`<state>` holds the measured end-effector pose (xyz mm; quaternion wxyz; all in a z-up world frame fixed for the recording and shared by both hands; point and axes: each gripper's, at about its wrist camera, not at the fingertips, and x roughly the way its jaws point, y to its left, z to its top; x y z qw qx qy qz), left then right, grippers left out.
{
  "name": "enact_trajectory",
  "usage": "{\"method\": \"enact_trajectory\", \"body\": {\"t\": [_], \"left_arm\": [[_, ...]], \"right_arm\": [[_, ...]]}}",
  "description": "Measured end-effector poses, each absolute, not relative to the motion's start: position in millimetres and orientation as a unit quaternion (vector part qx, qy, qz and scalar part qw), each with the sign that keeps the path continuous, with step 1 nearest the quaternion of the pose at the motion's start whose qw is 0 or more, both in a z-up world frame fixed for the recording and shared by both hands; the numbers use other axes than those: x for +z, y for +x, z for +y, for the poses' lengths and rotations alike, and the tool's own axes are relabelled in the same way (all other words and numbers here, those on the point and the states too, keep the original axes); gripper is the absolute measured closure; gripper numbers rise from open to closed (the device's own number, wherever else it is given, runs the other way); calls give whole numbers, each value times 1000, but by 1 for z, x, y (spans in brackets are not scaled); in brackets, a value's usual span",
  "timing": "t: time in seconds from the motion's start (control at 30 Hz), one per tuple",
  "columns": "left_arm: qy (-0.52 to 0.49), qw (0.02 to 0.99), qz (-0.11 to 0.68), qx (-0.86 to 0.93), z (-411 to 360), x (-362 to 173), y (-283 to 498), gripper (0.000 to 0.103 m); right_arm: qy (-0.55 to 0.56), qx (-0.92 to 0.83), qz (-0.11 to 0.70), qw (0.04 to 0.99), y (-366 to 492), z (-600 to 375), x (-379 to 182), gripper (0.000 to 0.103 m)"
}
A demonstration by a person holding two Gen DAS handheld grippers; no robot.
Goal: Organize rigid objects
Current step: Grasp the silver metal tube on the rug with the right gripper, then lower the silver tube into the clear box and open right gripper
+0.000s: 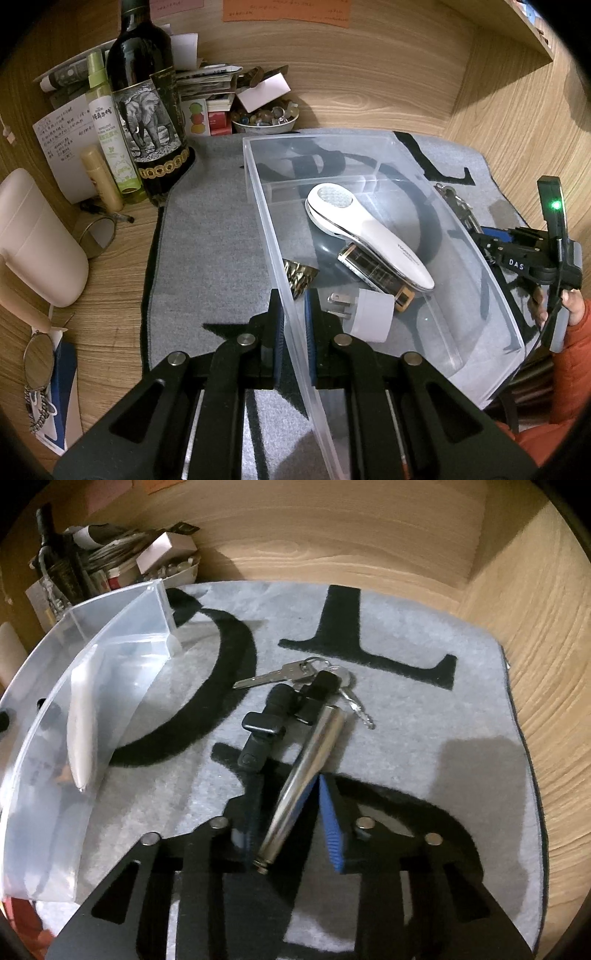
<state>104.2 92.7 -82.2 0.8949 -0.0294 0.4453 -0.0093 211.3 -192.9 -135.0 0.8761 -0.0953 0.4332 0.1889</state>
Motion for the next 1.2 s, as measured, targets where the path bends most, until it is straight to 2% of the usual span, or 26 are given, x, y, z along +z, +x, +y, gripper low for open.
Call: {"method": "enact_trajectory", "body": {"t": [0.07, 0.37, 0.6, 1.2], "left_arm": [[-30, 895, 445, -10, 93, -82, 104, 93], [-30, 895, 445, -9, 93, -82, 104, 93], [-31, 895, 445, -9, 94, -82, 104, 93], [-32, 895, 445, -10, 94, -82, 104, 93]], "right_arm": [[-93, 179, 430, 880, 212, -196, -134, 89], [-81, 168, 409, 893, 208, -205, -116, 89], [-81, 185, 362, 910, 199, -195, -79, 89], [-102, 298, 236, 919, 169, -111, 9, 89]]}}
